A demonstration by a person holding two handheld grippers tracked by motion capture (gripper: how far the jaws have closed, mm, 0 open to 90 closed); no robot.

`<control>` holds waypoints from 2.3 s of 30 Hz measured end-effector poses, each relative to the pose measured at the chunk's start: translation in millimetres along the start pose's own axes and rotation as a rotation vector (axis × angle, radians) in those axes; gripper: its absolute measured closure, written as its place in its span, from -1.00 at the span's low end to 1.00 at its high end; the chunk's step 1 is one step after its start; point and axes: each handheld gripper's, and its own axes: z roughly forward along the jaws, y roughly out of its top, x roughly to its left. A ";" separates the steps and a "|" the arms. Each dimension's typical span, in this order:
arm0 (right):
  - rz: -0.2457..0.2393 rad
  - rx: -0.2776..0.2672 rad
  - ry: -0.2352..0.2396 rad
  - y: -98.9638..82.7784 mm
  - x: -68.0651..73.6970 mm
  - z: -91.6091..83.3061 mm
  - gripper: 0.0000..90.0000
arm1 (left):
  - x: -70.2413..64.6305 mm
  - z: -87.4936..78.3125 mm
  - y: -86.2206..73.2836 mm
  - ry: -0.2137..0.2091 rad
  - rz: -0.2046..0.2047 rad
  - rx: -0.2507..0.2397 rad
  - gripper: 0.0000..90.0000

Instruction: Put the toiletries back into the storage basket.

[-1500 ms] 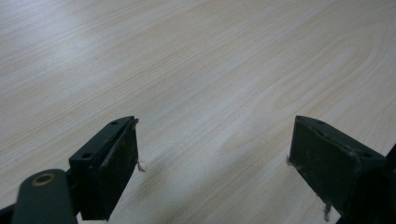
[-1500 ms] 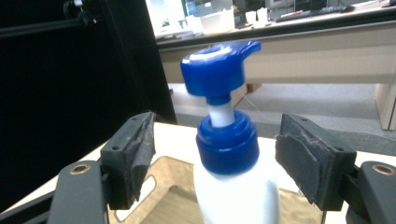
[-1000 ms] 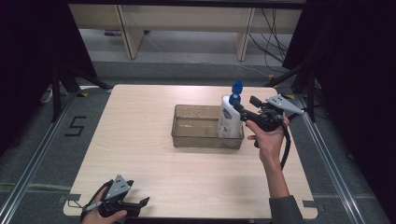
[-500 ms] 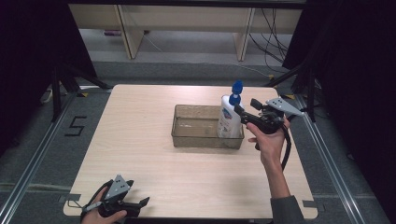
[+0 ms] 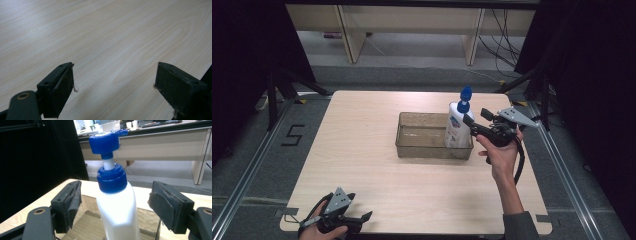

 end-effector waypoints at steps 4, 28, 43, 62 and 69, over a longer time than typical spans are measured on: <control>-0.010 0.003 0.006 -0.8 0.0 0.0 -0.43 | 0.0 -0.1 0.0 0.001 0.000 0.000 -0.67; -0.006 0.023 0.027 -8.6 7.6 -2.7 -0.48 | -0.4 0.1 0.1 0.000 -0.007 -0.008 -0.67; -0.015 0.046 0.016 -16.4 9.0 -11.0 -0.49 | -0.8 -0.9 0.6 -0.001 -0.005 0.001 -0.67; -0.020 0.053 0.044 -24.6 18.7 -22.5 -0.49 | -0.6 -1.3 0.7 -0.001 -0.002 0.004 -0.67; -0.045 0.069 0.051 -25.9 23.6 -27.2 -0.49 | -0.5 -1.3 0.7 0.000 -0.001 0.004 -0.67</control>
